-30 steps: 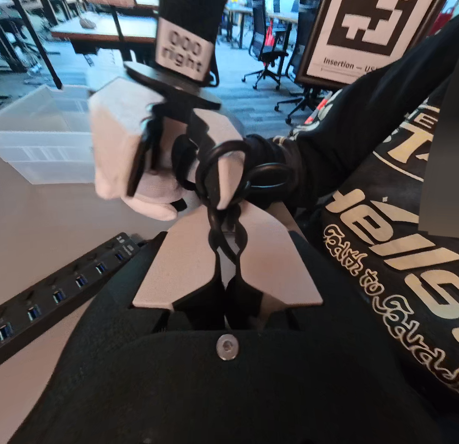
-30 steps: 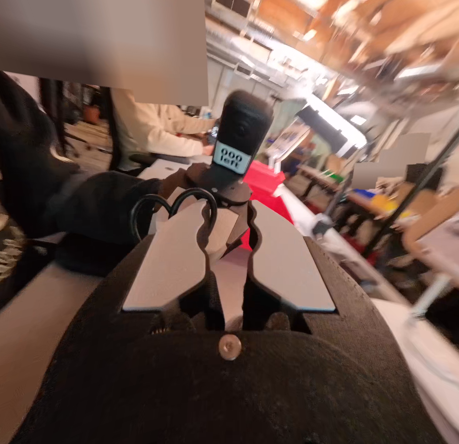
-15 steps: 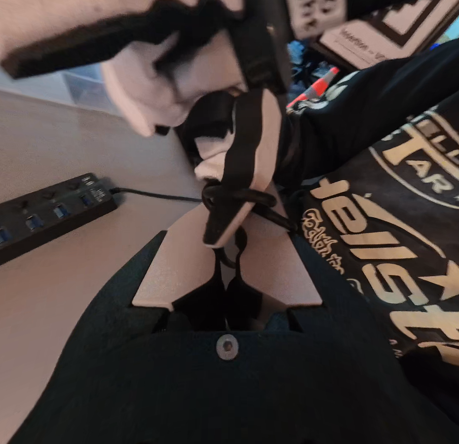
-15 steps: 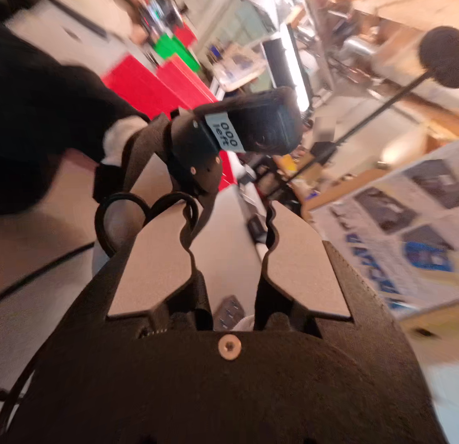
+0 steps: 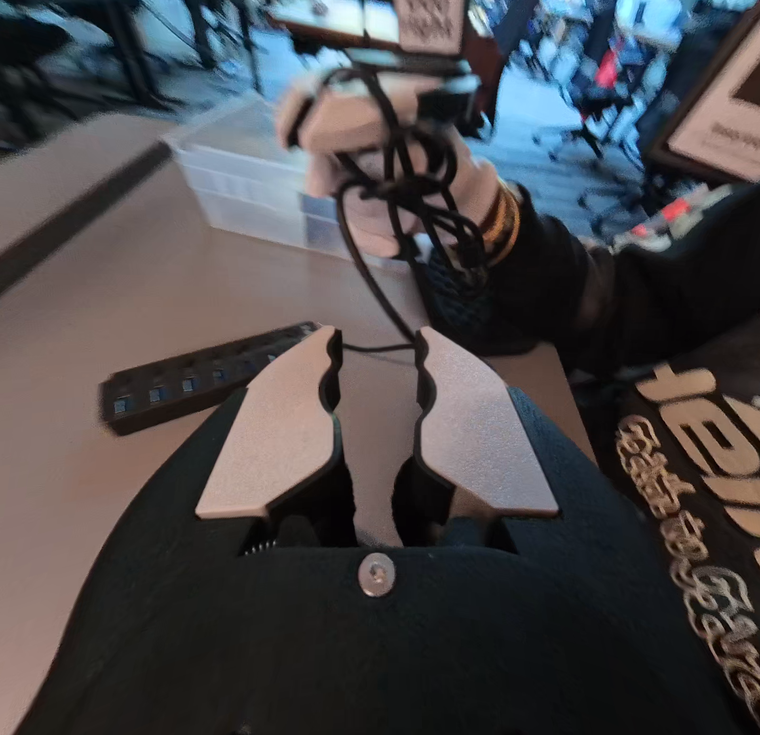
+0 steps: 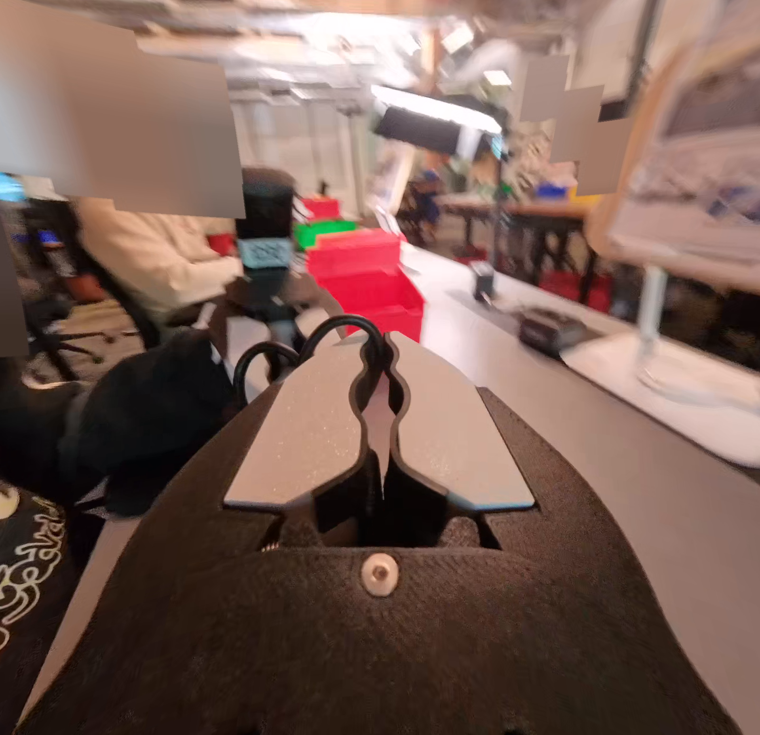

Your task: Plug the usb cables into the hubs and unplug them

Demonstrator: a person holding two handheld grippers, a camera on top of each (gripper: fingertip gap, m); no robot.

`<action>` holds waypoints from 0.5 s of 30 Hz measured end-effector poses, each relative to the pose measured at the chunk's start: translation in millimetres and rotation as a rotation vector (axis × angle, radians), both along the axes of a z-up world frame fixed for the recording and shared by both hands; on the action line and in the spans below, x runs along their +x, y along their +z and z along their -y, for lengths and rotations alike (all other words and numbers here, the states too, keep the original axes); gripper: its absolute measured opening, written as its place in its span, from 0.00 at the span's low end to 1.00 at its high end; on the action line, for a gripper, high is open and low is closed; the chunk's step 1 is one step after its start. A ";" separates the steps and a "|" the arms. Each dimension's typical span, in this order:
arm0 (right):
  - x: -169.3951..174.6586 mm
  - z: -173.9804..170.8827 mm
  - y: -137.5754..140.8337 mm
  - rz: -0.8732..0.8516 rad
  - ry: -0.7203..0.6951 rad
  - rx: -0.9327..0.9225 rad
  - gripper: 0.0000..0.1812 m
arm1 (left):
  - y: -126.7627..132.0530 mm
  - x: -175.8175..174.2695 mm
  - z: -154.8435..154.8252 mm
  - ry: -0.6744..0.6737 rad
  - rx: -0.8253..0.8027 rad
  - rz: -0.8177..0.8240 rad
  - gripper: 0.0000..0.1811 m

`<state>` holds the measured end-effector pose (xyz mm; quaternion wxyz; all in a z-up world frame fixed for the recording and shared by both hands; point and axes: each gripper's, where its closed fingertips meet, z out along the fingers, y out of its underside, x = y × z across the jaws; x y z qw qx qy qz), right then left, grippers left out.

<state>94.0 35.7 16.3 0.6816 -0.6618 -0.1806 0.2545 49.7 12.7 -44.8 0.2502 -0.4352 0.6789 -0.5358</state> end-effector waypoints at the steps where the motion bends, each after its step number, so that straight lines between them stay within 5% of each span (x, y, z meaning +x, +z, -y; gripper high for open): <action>1: 15.3 -2.8 -9.2 0.023 -0.055 -0.065 0.02 | 9.7 0.3 -17.0 0.074 -0.040 0.052 0.19; 5: 49.0 -19.7 -60.1 0.112 -0.212 -0.385 0.02 | 40.1 -6.3 -87.2 0.400 -0.234 0.247 0.20; 7: 52.9 -29.6 -95.3 0.240 -0.250 -0.574 0.08 | 46.7 -11.6 -97.9 0.437 -0.276 0.293 0.20; 11: 64.2 -41.7 -166.7 0.507 -0.279 -0.946 0.40 | 45.2 -11.3 -95.9 0.433 -0.264 0.277 0.19; 15: 74.1 -50.2 -209.0 0.627 -0.248 -1.145 0.47 | 40.4 -8.0 -91.2 0.415 -0.243 0.253 0.19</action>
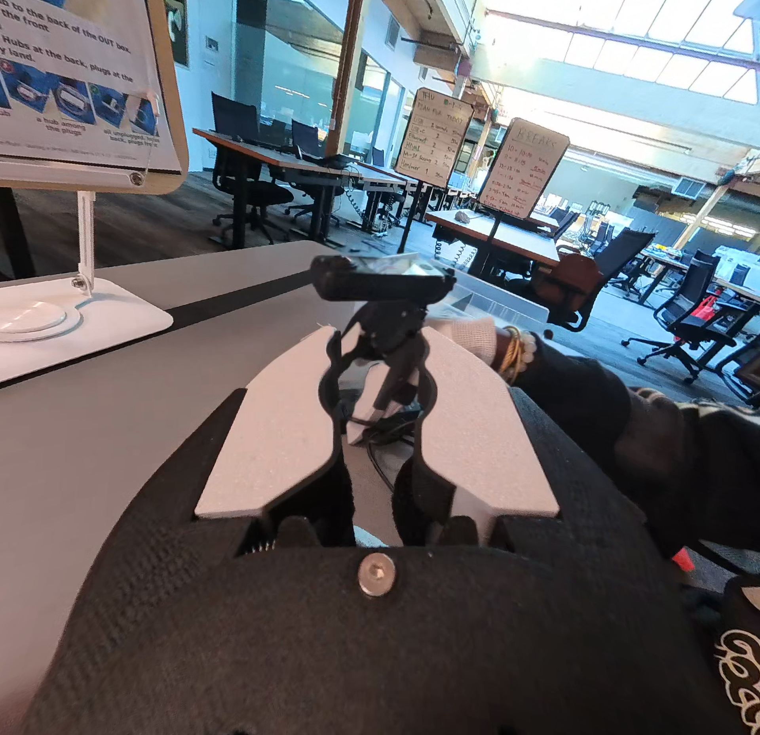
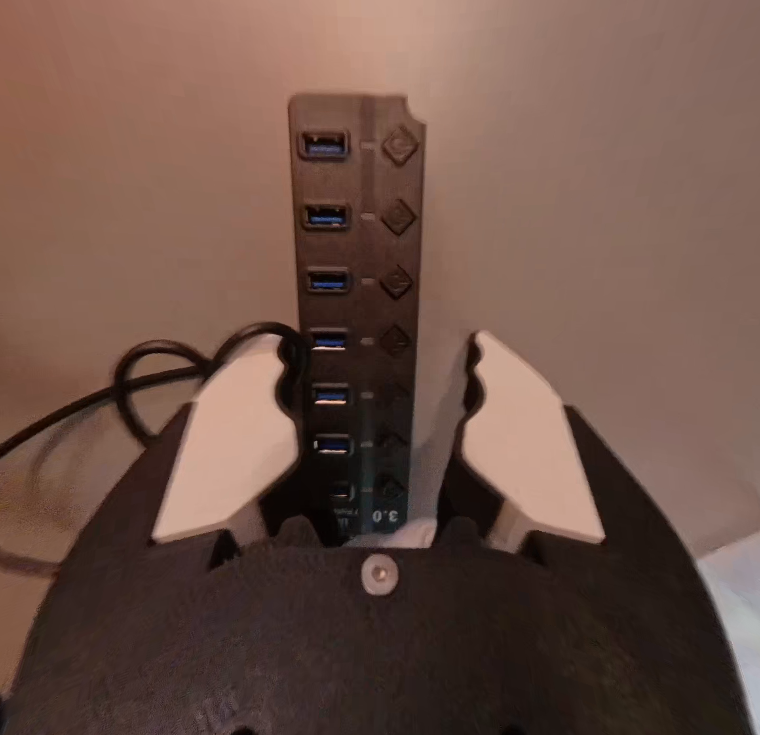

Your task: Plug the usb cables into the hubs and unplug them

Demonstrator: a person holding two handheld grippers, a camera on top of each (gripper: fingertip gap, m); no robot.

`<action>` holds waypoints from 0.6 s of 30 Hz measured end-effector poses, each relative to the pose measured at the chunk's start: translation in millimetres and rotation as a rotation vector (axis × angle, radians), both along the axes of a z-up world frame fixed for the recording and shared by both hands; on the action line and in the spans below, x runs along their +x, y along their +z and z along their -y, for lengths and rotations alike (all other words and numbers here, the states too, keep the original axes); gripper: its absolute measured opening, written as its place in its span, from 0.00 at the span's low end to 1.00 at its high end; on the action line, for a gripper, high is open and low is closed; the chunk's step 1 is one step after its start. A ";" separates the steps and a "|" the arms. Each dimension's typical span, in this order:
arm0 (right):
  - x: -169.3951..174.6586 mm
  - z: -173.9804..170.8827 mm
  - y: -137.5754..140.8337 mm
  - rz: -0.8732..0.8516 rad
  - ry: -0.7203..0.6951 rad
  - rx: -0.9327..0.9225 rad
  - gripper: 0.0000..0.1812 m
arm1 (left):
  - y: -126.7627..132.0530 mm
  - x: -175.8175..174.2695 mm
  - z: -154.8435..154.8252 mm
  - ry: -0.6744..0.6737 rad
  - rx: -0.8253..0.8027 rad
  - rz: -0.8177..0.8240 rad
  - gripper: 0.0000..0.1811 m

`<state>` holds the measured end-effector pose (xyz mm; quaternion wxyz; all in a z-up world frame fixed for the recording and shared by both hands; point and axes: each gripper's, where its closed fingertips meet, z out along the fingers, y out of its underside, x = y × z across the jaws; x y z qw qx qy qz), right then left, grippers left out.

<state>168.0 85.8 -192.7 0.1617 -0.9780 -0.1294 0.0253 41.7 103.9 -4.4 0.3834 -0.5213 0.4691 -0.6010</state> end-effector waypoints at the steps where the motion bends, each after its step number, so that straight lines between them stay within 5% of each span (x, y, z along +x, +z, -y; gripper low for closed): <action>1: -1.6 -6.9 0.4 0.002 0.014 0.019 0.45 | -1.2 0.3 0.2 -0.003 0.000 -0.007 0.19; 4: -8.9 -14.8 2.9 0.009 0.065 0.044 0.30 | -3.8 0.9 1.1 -0.016 -0.010 -0.023 0.19; 10: -26.0 -22.5 19.8 -0.174 0.109 0.249 0.29 | -1.1 -0.7 -2.3 0.015 -0.003 -0.008 0.17; 18: -30.3 -12.3 181.9 -0.511 0.140 0.951 0.29 | -5.9 1.0 -12.3 0.076 0.000 -0.001 0.17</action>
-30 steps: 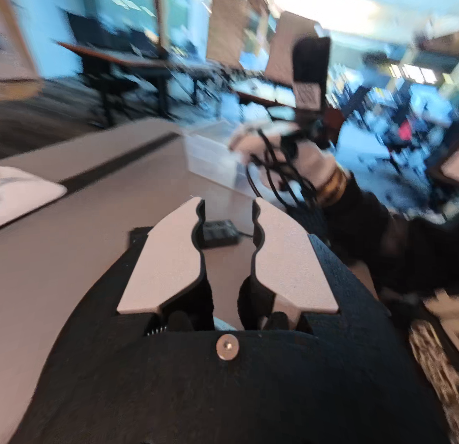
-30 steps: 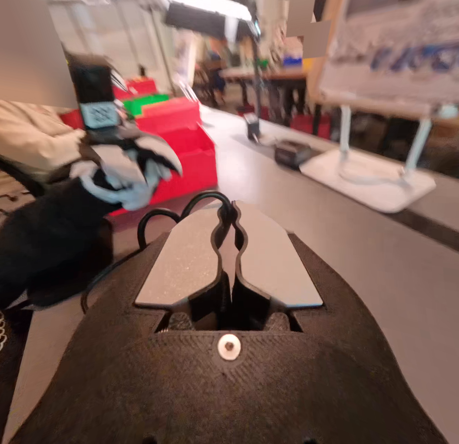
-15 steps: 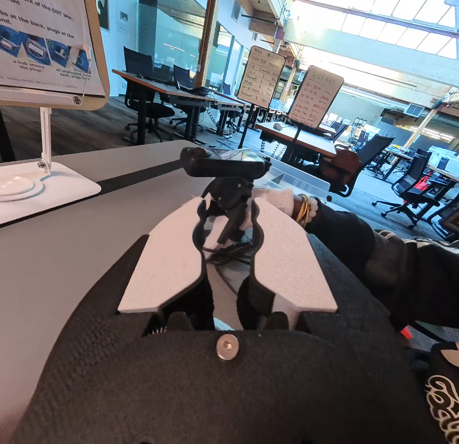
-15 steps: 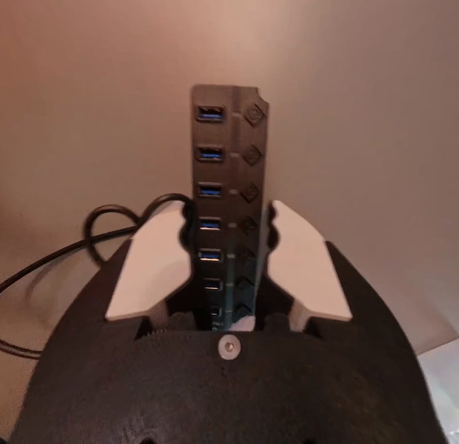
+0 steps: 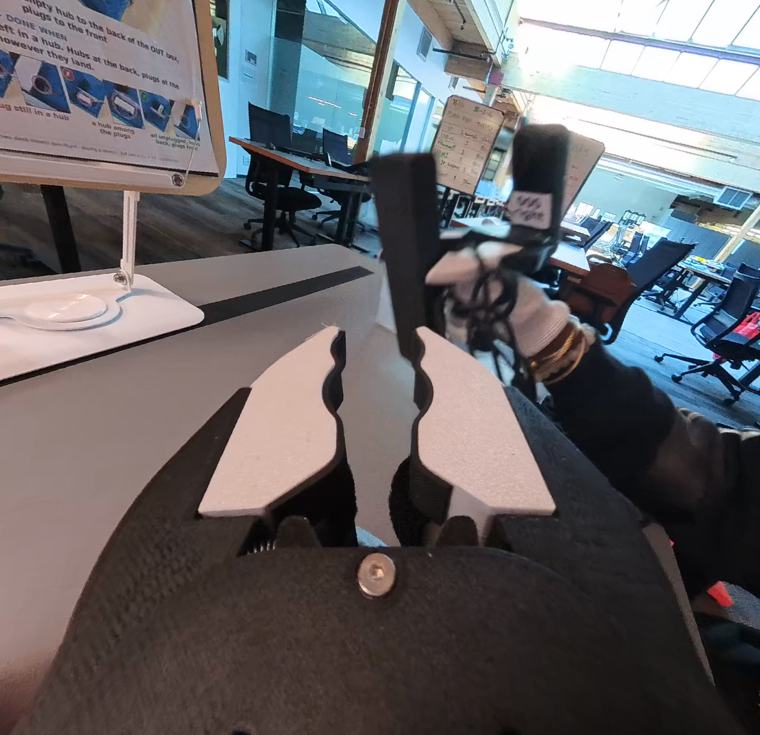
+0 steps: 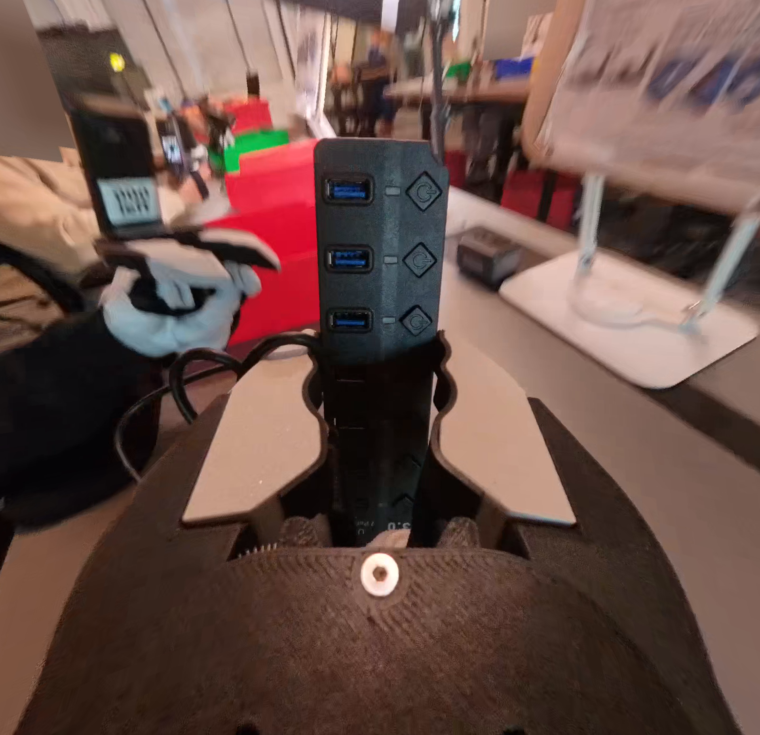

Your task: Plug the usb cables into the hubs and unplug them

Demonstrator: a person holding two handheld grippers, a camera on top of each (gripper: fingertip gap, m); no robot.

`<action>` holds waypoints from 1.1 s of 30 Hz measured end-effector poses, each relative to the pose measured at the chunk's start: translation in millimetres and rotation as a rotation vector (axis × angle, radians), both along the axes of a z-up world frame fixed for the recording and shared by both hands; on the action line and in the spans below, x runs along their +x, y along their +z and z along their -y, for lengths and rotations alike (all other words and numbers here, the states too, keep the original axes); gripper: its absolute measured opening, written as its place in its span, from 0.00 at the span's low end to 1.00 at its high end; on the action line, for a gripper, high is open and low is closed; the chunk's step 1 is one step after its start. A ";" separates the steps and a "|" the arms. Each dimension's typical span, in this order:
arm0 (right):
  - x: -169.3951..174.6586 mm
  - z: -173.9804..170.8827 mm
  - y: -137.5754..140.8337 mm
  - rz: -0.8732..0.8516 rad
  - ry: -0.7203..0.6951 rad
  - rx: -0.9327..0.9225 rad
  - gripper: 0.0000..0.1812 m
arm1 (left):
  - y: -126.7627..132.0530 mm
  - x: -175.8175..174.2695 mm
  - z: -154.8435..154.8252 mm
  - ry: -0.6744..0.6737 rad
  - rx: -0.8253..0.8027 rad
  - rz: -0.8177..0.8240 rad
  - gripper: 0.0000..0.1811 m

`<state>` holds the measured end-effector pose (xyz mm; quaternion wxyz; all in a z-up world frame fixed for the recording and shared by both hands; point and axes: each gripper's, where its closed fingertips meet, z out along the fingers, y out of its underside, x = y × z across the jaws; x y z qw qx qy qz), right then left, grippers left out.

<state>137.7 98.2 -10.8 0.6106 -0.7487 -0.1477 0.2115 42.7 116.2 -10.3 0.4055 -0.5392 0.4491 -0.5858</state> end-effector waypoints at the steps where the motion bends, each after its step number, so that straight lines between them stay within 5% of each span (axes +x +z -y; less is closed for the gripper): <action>1: 7.7 5.6 18.1 0.008 -0.045 0.060 0.29 | -1.7 1.0 -0.2 0.000 -0.002 -0.004 0.17; 6: 76.6 50.0 93.5 0.178 -0.396 0.239 0.29 | -17.0 8.1 -0.5 0.000 0.000 -0.055 0.16; 11: 182.6 107.8 136.2 0.407 -0.805 0.291 0.29 | -28.0 13.7 2.4 0.003 0.045 -0.110 0.16; 15: 257.1 150.7 137.2 0.664 -1.086 0.276 0.29 | -26.2 14.6 5.5 -0.011 0.036 -0.097 0.16; 19: 300.9 170.1 102.9 0.873 -1.209 0.231 0.29 | -27.8 13.3 0.5 0.002 0.021 -0.092 0.15; 23: 314.0 165.3 48.8 1.062 -1.142 0.115 0.29 | -32.5 13.2 -4.0 0.018 0.028 -0.109 0.15; 28: 294.0 143.1 -32.7 1.412 -0.715 -0.174 0.29 | -34.3 13.9 -4.2 0.015 0.019 -0.112 0.15; 33: 274.1 133.0 -47.3 1.406 -0.432 -0.297 0.29 | -35.6 14.0 -4.8 0.018 0.021 -0.117 0.15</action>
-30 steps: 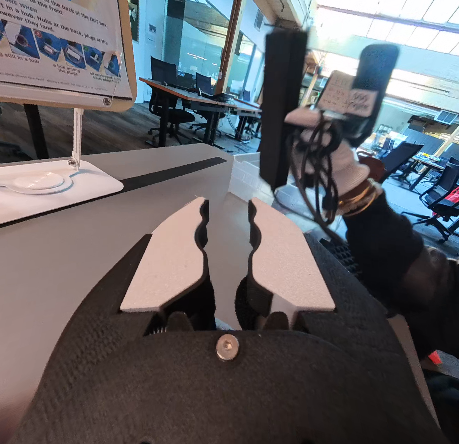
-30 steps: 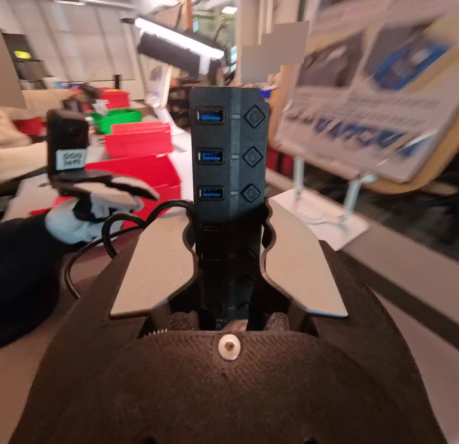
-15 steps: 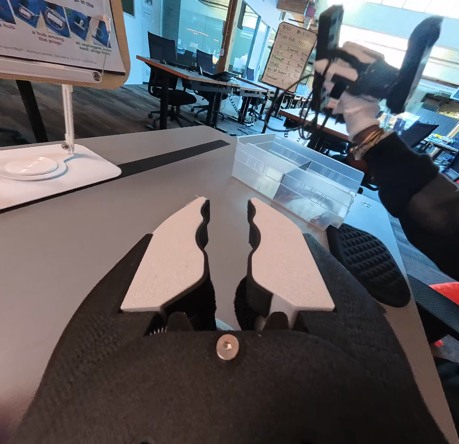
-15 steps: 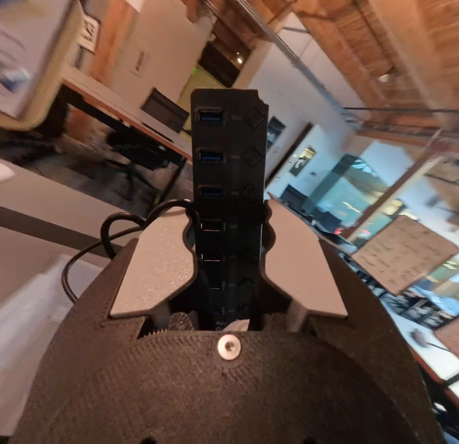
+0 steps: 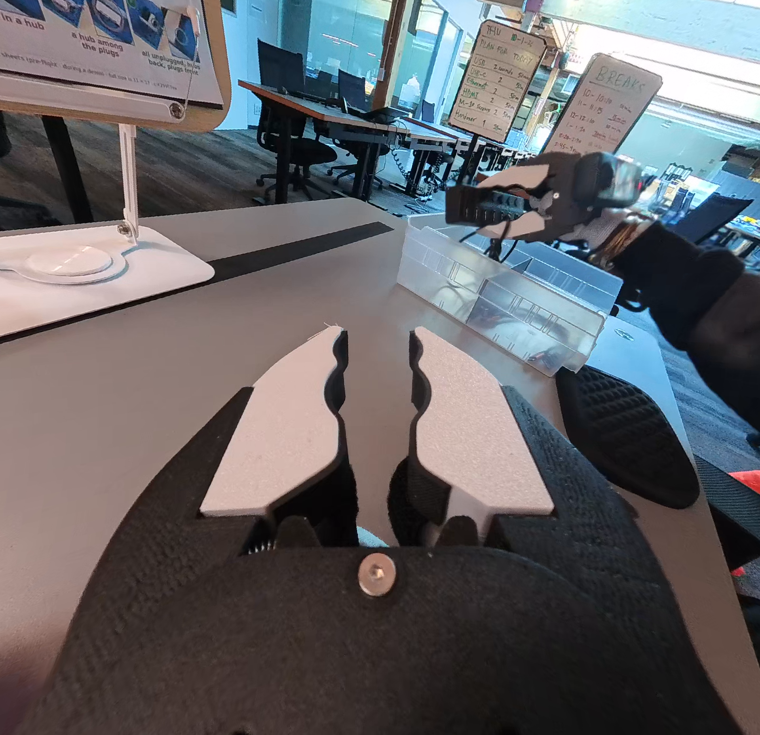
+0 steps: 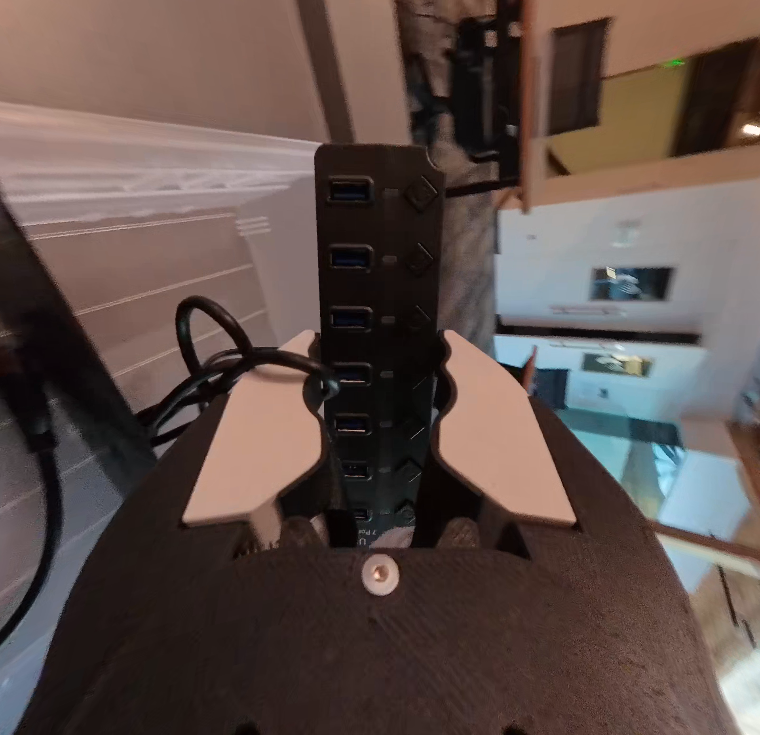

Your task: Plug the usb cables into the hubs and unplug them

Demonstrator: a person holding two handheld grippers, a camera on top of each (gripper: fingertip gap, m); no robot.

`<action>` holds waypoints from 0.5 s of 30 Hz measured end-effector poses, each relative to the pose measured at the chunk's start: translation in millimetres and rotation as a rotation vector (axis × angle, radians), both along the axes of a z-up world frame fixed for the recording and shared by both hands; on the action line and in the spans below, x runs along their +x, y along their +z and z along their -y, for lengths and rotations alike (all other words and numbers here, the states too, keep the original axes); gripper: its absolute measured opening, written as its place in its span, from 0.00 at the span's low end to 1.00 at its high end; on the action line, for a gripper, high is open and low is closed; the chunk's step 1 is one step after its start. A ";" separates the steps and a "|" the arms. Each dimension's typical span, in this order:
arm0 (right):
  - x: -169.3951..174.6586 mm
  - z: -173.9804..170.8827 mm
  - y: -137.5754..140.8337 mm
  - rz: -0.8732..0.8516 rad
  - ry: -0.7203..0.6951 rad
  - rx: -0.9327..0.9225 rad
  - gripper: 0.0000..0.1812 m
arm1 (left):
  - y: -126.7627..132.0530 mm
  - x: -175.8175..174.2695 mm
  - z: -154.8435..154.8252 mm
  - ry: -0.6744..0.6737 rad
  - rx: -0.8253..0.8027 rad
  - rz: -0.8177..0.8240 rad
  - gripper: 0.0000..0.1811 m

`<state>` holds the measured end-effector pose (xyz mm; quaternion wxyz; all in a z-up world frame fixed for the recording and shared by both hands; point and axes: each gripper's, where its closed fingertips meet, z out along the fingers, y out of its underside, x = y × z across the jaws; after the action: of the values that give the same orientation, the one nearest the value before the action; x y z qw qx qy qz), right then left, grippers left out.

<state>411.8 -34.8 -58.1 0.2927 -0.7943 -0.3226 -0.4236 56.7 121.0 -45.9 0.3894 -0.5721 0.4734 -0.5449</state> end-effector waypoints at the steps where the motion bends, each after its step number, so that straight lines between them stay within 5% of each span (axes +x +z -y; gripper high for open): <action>1: -3.7 -1.2 -3.2 -0.023 0.020 -0.060 0.29 | -0.1 -0.1 -0.4 0.001 0.000 -0.001 0.15; 15: -5.3 11.8 -19.8 -0.104 -0.097 -0.697 0.34 | 8.3 -3.9 -0.5 -0.001 -0.002 0.026 0.15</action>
<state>406.5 -46.6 -77.9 -0.0004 -0.8813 -0.3943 -0.2604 52.8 121.5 -37.6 0.3948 -0.5651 0.4680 -0.5529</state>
